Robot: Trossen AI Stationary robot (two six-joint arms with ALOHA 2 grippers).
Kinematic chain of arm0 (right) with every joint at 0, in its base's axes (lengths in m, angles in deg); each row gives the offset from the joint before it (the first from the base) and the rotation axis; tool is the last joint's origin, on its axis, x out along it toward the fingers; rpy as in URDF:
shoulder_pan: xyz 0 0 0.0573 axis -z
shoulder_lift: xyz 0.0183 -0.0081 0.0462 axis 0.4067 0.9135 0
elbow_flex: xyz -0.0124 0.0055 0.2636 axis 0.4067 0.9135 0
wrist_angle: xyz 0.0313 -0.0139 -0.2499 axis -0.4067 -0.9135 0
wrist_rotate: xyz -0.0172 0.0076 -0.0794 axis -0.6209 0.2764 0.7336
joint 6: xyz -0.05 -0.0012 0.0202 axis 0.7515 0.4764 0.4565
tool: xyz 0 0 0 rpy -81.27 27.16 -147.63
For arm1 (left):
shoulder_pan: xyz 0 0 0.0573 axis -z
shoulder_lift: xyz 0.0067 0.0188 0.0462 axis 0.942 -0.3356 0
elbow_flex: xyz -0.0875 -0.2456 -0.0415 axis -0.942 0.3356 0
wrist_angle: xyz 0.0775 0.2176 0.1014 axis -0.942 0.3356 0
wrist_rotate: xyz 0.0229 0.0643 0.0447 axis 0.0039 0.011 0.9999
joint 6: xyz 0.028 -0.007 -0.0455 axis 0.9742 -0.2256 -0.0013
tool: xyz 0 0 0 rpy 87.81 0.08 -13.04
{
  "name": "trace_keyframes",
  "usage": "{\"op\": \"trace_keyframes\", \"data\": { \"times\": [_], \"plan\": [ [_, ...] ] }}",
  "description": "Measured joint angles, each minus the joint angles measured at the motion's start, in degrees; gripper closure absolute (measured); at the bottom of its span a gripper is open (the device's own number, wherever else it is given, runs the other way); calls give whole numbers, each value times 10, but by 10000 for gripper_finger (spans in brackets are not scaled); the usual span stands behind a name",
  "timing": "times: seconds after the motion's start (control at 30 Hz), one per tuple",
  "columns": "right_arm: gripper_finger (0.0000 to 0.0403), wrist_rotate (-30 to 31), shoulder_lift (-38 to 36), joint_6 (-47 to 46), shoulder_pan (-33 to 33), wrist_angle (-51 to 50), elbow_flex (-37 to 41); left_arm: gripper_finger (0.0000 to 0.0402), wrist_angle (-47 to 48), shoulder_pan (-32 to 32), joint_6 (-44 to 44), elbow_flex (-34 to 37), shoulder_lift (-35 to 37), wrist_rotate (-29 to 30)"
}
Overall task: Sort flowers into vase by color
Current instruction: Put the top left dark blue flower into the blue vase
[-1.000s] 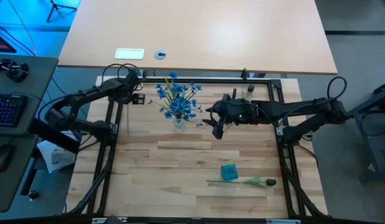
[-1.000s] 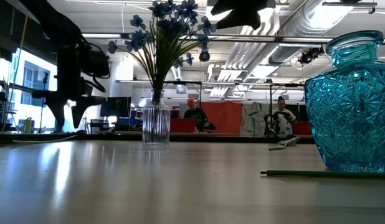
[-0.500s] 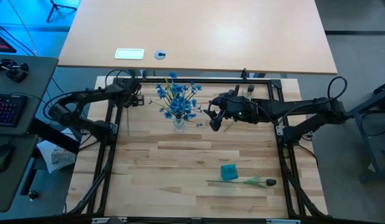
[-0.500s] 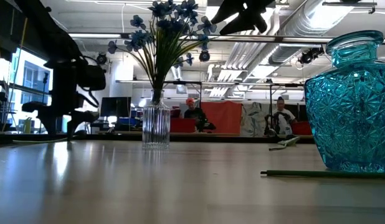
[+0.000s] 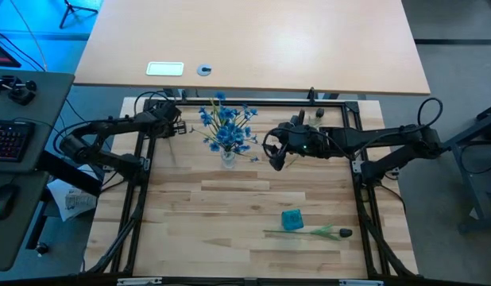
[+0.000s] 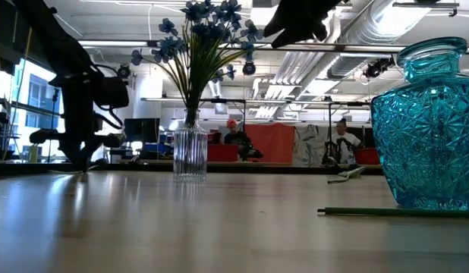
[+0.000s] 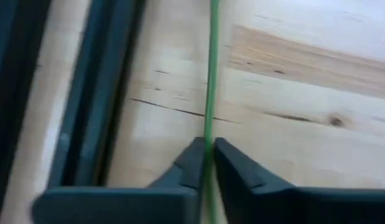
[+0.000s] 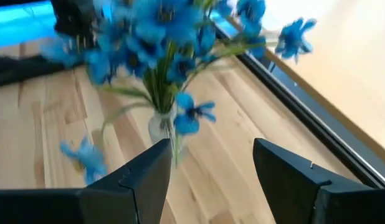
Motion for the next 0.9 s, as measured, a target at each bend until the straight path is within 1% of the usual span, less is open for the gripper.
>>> {"op": "trace_keyframes", "data": {
  "times": [0.03,0.1,0.17,0.2,0.3,0.43,0.5,0.63,0.73,0.8,0.9],
  "plan": [
    [181,-1,0,2,-3,-7,0,388,0,4,3,0,5,-2],
    [181,-1,-3,11,-10,-19,0,388,10,13,9,1,25,-15],
    [181,5,-12,20,-17,-32,0,396,47,20,8,3,65,-51],
    [181,10,-21,24,-20,-37,0,398,63,24,8,6,91,-57],
    [181,32,-52,30,-25,-42,0,399,70,33,21,2,188,-51],
    [181,53,-97,40,-27,-43,0,401,79,63,32,3,333,-71],
    [181,61,-120,41,-27,-43,0,401,79,81,32,-3,405,-71],
    [181,63,-157,51,-27,-41,0,401,79,105,28,-41,515,-60],
    [181,63,-172,59,-27,-32,0,401,63,116,41,-85,558,-58],
    [181,63,-175,71,-27,-21,0,401,41,127,57,-112,572,-79],
    [181,62,-173,81,-27,-5,0,401,-16,152,55,-142,574,-113]
  ]
}}
